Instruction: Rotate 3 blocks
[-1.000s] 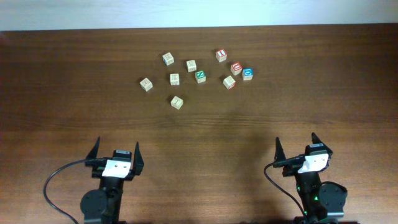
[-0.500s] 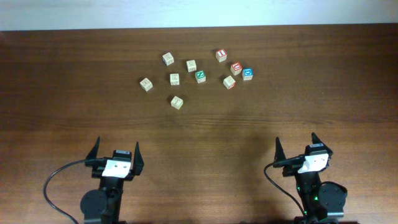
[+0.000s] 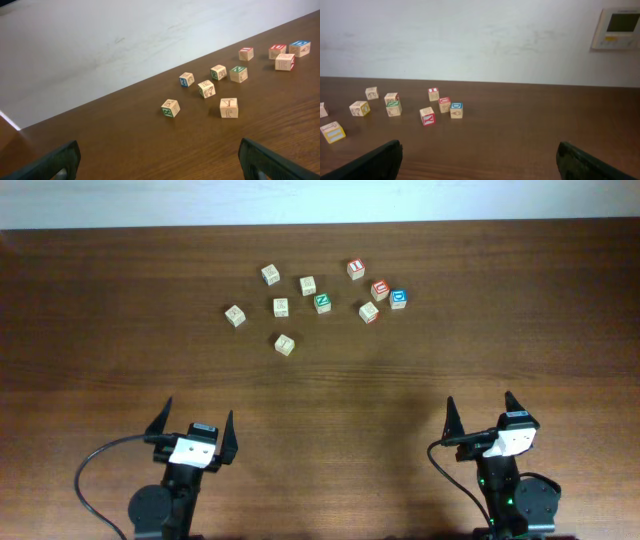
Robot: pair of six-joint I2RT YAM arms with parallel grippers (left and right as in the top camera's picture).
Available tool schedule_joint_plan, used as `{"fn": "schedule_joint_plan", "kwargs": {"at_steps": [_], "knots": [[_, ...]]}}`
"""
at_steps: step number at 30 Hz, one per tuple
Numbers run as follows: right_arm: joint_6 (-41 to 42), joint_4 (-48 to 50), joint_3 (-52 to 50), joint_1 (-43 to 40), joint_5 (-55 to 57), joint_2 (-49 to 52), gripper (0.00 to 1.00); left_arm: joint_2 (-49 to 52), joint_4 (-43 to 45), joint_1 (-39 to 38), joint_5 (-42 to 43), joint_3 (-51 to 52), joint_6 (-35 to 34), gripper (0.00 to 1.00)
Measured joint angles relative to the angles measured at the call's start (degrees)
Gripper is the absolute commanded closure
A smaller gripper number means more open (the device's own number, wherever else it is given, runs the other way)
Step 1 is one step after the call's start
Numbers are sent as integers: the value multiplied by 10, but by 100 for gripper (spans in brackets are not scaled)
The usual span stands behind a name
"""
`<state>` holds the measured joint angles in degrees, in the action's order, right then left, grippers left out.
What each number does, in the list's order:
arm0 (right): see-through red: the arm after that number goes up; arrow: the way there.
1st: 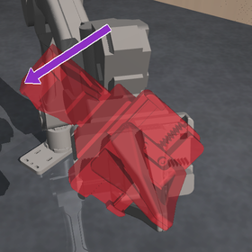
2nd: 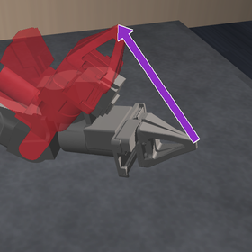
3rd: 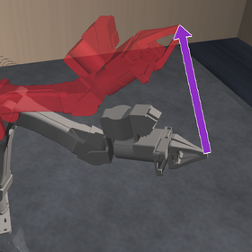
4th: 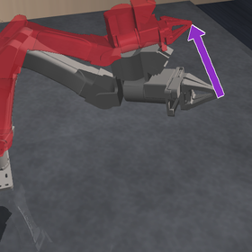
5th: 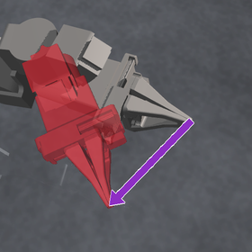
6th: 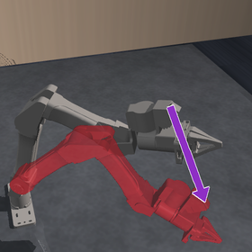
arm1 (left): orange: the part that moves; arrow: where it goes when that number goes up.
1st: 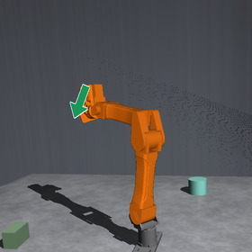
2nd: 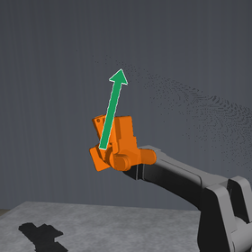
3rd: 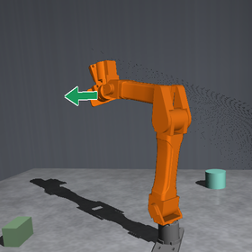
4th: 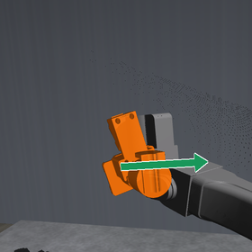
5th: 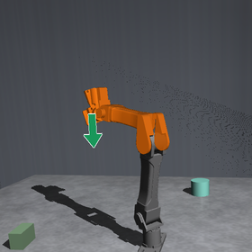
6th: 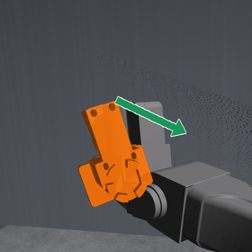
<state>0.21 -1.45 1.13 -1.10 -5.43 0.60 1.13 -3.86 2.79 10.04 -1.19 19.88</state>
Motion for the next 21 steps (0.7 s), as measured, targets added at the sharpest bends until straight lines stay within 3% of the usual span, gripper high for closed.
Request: {"fn": "schedule_joint_plan", "kwargs": {"at_steps": [4, 8, 15, 21], "knots": [[1, -2, 56, 0, -11, 22, 2, 71, 0, 0, 7, -60, -4, 1], [0, -8, 155, 0, -27, 129, 2, 237, 0, 0, 20, -203, -6, 1], [1, -108, 335, 0, -55, 323, 2, 518, -135, 3, 74, -458, -8, 1], [0, -144, 424, 0, -110, 472, 2, 650, -230, 2, 120, -596, -8, 1]]}}
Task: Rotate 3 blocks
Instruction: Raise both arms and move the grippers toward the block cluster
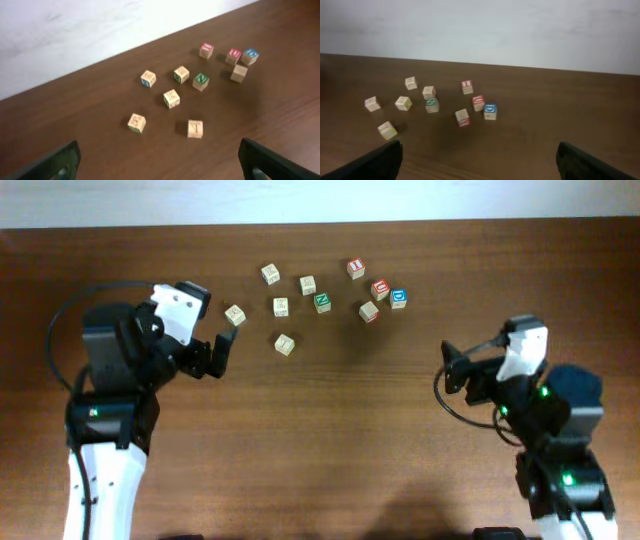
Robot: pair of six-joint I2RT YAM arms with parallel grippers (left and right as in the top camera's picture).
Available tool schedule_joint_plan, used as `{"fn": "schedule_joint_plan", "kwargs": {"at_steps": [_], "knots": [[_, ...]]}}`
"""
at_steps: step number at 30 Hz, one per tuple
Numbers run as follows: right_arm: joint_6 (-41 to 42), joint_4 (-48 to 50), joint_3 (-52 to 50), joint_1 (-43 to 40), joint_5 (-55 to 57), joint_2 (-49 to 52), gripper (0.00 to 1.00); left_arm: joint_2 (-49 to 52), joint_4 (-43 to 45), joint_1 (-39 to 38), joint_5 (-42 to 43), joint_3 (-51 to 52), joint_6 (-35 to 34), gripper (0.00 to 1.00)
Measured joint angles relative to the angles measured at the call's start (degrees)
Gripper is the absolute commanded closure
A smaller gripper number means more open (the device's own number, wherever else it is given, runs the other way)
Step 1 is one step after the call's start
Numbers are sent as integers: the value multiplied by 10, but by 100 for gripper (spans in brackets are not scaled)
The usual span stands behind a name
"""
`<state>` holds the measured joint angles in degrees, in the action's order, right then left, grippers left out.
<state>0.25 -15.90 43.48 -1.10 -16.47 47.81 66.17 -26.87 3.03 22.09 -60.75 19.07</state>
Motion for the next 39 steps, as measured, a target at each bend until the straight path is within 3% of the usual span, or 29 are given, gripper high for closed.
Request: {"fn": "schedule_joint_plan", "kwargs": {"at_steps": [6, 12, 14, 19, 21, 26, 29, 33, 36, 39], "knots": [[2, -127, 203, 0, -62, 230, 2, 111, -53, 0, 37, -114, 0, 1], [-1, -266, 466, 40, -93, 451, 2, 273, -210, 0, 70, -311, 0, 1], [-5, -276, 511, 84, -96, 519, 2, 328, -236, 0, 71, -374, 0, 1], [-7, -229, 521, 130, -96, 634, 2, 348, -253, -1, 71, -381, 12, 1], [-7, -219, 521, 130, -101, 654, 7, 348, -306, -1, 71, -386, 11, 1], [90, -179, 522, 130, 115, 697, 22, 348, -321, -1, 71, -386, 11, 1], [103, -157, 522, 130, 172, 734, 28, 357, -323, -1, 72, -387, 11, 1], [105, -119, 522, 130, 202, 776, 40, 394, -337, -8, 73, -387, 11, 1], [104, -105, 522, 124, 207, 799, 67, 394, -337, -10, 73, -387, 11, 1], [104, -104, 522, 119, 210, 809, 69, 394, -337, -10, 73, -387, 11, 1]]}}
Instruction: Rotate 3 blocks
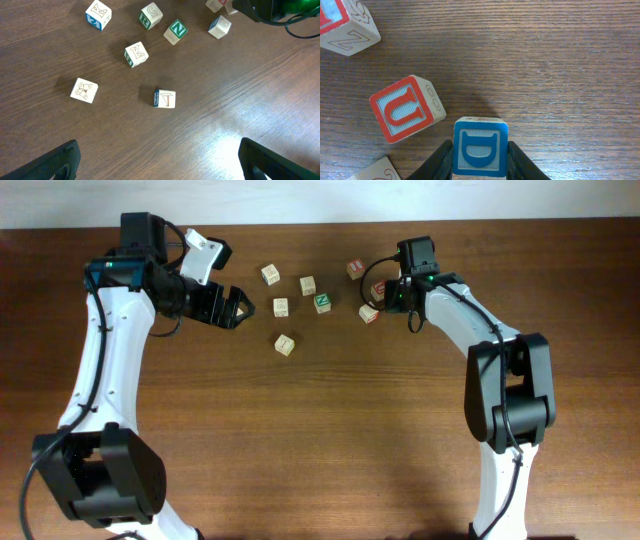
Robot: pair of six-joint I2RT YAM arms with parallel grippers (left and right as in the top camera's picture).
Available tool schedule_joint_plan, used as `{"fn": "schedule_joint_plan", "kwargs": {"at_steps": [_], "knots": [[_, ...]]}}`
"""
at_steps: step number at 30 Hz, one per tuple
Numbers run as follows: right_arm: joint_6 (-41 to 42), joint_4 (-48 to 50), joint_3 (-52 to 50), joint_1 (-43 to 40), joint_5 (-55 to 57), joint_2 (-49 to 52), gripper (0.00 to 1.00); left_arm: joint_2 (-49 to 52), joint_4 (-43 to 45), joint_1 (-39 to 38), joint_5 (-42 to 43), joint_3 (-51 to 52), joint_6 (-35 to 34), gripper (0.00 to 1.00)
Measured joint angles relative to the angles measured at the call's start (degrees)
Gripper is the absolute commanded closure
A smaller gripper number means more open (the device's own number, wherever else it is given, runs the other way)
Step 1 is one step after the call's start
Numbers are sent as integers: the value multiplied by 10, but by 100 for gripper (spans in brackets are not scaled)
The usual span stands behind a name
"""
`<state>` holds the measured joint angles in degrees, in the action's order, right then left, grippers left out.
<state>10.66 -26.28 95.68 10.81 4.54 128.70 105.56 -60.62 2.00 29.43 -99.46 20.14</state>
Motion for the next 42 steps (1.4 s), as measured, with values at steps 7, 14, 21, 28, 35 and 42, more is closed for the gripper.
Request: {"fn": "schedule_joint_plan", "kwargs": {"at_steps": [7, 14, 21, 28, 35, 42], "knots": [[1, -30, 11, 0, -20, 1, 80, 0, 0, 0, 0, 0, 0, 1], [20, -353, 13, 1, -140, -81, 79, 0, 1, 0, 0, 0, 0, 1], [30, -491, 11, 108, -150, -81, 79, 0, -7, 0, -19, -27, -35, 1], [58, -485, -48, 117, -125, -82, 57, 0, -22, 0, -27, -44, -47, 1], [59, -442, -7, 110, -123, -82, 46, 0, -25, 0, -29, -44, -48, 1], [90, -248, 132, 103, -120, -83, 44, 0, -5, 0, -39, -44, -57, 0]]}}
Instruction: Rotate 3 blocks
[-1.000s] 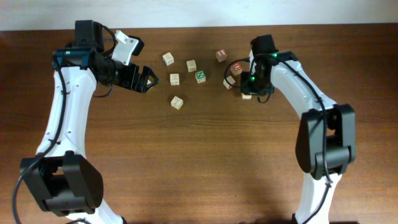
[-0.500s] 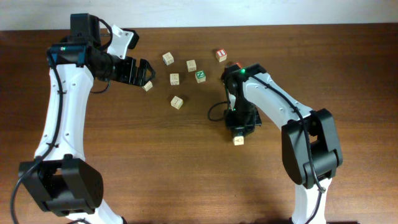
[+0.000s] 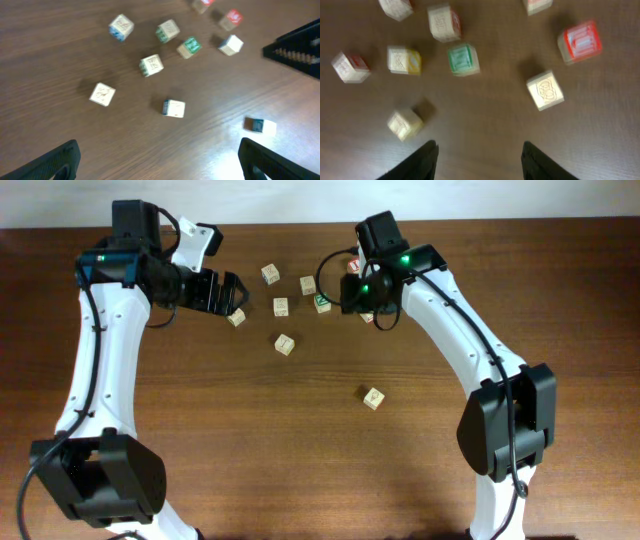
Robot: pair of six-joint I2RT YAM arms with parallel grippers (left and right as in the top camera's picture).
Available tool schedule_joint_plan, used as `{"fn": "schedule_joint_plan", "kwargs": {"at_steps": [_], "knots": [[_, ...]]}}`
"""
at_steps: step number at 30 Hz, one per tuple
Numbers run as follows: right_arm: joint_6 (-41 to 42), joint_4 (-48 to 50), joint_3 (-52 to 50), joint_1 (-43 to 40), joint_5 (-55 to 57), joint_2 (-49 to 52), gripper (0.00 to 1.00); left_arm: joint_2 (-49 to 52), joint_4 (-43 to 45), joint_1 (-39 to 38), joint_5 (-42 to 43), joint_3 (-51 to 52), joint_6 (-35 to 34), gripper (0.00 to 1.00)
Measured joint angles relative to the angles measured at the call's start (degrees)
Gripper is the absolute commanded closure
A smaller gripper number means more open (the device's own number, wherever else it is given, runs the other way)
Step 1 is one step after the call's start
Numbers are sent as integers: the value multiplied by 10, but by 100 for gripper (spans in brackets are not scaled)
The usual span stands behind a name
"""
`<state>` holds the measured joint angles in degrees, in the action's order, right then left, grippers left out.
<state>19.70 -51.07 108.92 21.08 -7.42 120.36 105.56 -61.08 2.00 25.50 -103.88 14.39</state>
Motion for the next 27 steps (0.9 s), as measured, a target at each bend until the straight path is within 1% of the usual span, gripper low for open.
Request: {"fn": "schedule_joint_plan", "kwargs": {"at_steps": [2, 4, 5, 7, 9, 10, 13, 14, 16, 17, 20, 21, 22, 23, 24, 25, 26, 27], "knots": [[14, 13, 0, 0, 5, 0, 42, 0, 9, -2, -53, 0, -45, 6], [44, -17, 0, 0, 35, 0, 42, 5, 19, -21, -138, -1, -111, 6], [46, -23, 0, -1, 38, 0, 42, 21, 24, -38, -177, -3, -122, 7], [45, -37, 0, -1, 45, 0, 42, 67, 50, -51, -206, -9, -120, 9], [43, -49, 0, -1, 46, 0, 42, 145, 63, -52, -228, -8, -71, 10], [43, -52, 0, -1, 46, 0, 42, 158, 65, -51, -232, -7, -42, 9], [43, -60, 0, -1, 46, 0, 42, 191, 98, -52, -238, -7, 77, 12], [43, -61, 0, -1, 46, 0, 42, 211, 110, -52, -238, -7, 99, 11], [43, -65, 0, -1, 49, 0, 42, 224, 132, -52, -228, -7, 114, 13], [42, -66, 0, -1, 51, 0, 42, 228, 139, -52, -225, -7, 117, 16], [43, -69, 0, -1, 59, 0, 42, 256, 155, -52, -223, -7, 122, 31], [43, -69, 0, -1, 64, 0, 42, 261, 155, -52, -223, -7, 124, 41], [43, -69, 0, -1, 65, 0, 42, 261, 155, -52, -223, -7, 125, 54], [43, -71, 0, -1, 66, 0, 42, 261, 154, -52, -223, -7, 123, 57], [43, -72, 0, -1, 66, 0, 42, 261, 152, -52, -223, -7, 121, 58], [42, -72, 0, -1, 66, 0, 42, 261, 150, -52, -223, -7, 114, 62], [43, -72, 0, -1, 66, 0, 42, 261, 140, -52, -223, -7, 92, 70], [43, -72, 0, -1, 66, 0, 42, 261, 130, -52, -223, -8, 75, 76]]}}
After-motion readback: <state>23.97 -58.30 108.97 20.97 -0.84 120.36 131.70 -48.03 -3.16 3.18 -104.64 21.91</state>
